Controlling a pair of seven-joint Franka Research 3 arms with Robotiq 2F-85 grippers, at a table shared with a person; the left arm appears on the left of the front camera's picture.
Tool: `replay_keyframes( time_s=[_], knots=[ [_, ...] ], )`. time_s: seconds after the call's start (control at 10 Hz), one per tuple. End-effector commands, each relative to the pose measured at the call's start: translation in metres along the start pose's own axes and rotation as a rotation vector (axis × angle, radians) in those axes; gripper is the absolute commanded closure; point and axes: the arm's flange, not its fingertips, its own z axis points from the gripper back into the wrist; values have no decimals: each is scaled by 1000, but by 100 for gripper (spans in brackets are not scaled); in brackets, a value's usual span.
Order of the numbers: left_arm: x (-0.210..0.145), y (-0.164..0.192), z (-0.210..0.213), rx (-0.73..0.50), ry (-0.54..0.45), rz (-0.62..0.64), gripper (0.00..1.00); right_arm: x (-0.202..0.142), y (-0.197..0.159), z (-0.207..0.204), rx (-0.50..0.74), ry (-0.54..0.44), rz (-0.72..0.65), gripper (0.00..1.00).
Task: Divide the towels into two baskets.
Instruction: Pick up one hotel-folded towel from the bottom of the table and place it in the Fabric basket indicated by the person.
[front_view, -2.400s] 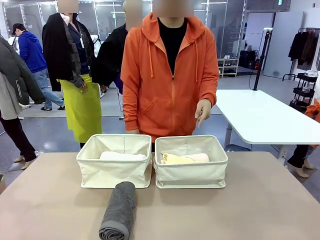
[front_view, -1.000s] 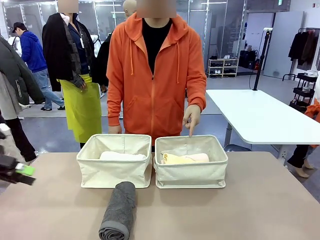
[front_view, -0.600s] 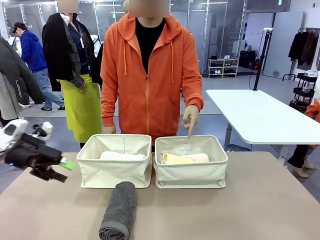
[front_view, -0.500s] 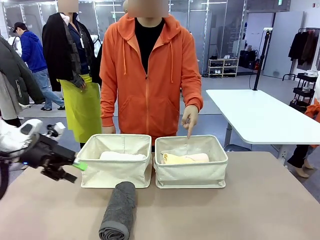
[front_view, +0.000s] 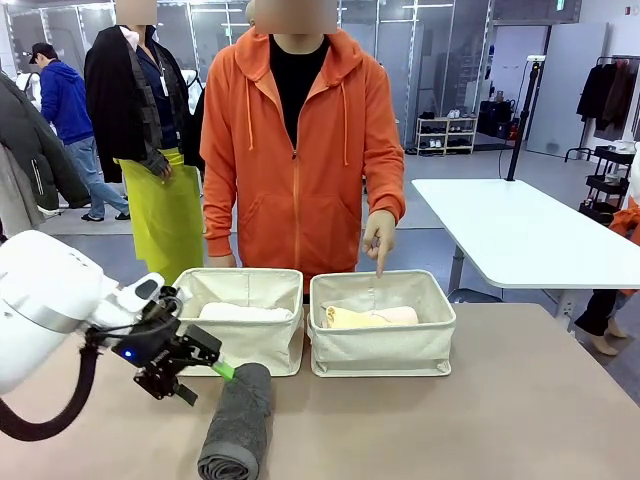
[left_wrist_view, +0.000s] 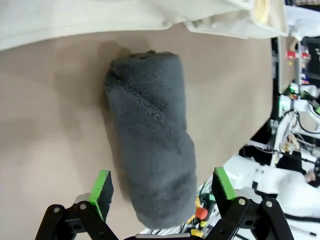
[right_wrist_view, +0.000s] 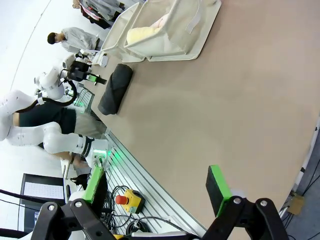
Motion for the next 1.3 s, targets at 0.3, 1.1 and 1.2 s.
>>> replay_keyframes(
  time_s=[0.3, 1.1, 1.2],
  knots=[
    [-33, 0, -50, 113, -132, 154, 0, 1, 4, 3, 10, -13, -4, 0],
    [-54, -6, -78, 73, -13, 46, 33, 1, 4, 3, 10, -13, -4, 0],
    [-53, -7, -77, 74, -14, 43, 39, 1, 4, 3, 10, -13, -4, 0]
  ],
)
